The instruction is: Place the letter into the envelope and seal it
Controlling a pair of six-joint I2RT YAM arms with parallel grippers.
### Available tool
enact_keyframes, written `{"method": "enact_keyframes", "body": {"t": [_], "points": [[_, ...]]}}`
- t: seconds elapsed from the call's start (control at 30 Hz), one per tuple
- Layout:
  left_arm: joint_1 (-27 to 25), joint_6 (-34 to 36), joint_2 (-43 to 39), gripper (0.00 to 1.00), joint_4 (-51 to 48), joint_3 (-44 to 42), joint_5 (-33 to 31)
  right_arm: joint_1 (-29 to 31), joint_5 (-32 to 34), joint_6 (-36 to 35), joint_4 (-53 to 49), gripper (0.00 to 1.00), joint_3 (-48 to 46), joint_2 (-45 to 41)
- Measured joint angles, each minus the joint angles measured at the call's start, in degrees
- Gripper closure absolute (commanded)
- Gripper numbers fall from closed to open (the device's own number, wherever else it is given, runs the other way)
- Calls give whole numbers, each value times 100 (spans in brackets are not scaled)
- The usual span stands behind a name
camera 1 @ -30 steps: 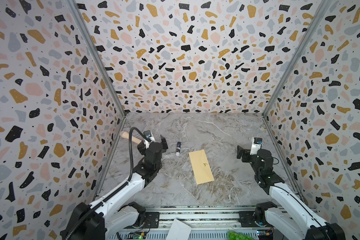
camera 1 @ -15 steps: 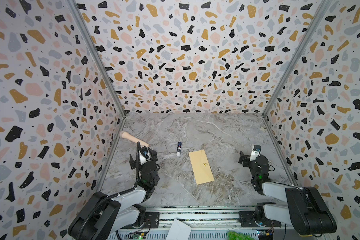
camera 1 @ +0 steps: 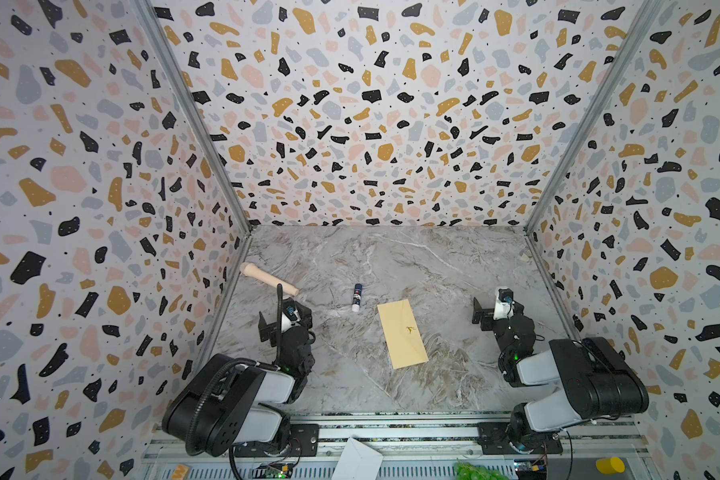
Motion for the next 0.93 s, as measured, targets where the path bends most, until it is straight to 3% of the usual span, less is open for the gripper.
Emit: {"method": "enact_keyframes", "body": {"t": [0.13,0.37,0.93], "points": [[485,-155,-31,4,-87,68,848,0,-59,-24,-11,1,129,0],[1082,-433,291,0,-271,205,1950,-4,-90,-37,-103,1,129,0],[1143,-577,225,0,-474,236,2341,-61,-203,-37,-210,1,129,0]]}}
